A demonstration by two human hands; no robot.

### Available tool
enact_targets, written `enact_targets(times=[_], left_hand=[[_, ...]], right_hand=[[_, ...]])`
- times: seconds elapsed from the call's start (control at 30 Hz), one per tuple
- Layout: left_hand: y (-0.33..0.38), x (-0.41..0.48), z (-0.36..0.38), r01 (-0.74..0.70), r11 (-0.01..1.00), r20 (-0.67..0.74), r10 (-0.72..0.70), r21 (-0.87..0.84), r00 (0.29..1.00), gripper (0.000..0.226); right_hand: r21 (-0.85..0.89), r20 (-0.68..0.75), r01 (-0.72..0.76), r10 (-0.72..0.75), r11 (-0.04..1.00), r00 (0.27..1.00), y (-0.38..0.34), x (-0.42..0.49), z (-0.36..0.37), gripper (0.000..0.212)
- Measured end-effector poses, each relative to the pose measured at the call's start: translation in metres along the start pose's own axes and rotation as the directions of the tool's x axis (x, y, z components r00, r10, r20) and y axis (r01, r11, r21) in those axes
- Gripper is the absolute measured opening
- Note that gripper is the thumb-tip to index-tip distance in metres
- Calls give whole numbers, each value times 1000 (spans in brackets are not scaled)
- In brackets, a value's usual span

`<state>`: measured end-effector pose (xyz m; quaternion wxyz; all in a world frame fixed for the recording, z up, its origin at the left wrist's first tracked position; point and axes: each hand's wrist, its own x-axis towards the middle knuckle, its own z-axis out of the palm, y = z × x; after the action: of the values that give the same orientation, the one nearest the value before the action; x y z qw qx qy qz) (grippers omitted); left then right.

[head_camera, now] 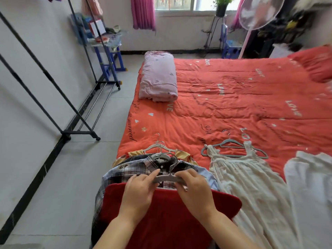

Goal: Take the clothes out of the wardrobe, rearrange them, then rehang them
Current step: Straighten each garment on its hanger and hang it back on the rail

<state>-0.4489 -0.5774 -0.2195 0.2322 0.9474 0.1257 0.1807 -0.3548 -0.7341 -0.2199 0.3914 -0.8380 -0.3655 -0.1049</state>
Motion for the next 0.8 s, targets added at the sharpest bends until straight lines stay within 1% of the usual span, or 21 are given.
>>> enact_targets(times=[0.07,0.13,0.2,0.3,0.37,0.47,0.57,0.67,0.8], left_hand=[[22,-9,-10,-78,994,-32,76,-79,997,38],[45,-18,-19,-180,978,-79,172,-104,982,38],[68,-30,-27,-270,955,-124,255,-125,959,38],[105,-49,-36,-386,918,-197,363,-95,911,37],[135,-62,-39,-447,892,-230,423,-63,876,35],[180,-79,-37,-528,845,-263,492,-86,830,34],[221,-94,-30,-579,806,-264,535,-124,802,34],[269,-109,-20,-598,782,-239,556,-175,796,35],[342,-131,10,-620,746,-227,578,-241,784,35]], right_hand=[[-24,-51,-50,49,998,998,-11,-19,-26,31],[-43,-113,-91,85,995,990,-24,-39,-52,35],[-42,-187,-131,121,991,975,-38,-60,-80,34],[-42,-252,-196,180,980,951,-56,-97,-122,38],[-72,-293,-236,205,969,934,-63,-121,-150,38],[-137,-353,-304,241,943,904,-70,-157,-191,34],[-174,-387,-354,267,919,882,-68,-188,-227,32],[-219,-442,-412,287,884,850,-57,-224,-270,30],[-286,-501,-466,284,837,817,-30,-275,-332,35]])
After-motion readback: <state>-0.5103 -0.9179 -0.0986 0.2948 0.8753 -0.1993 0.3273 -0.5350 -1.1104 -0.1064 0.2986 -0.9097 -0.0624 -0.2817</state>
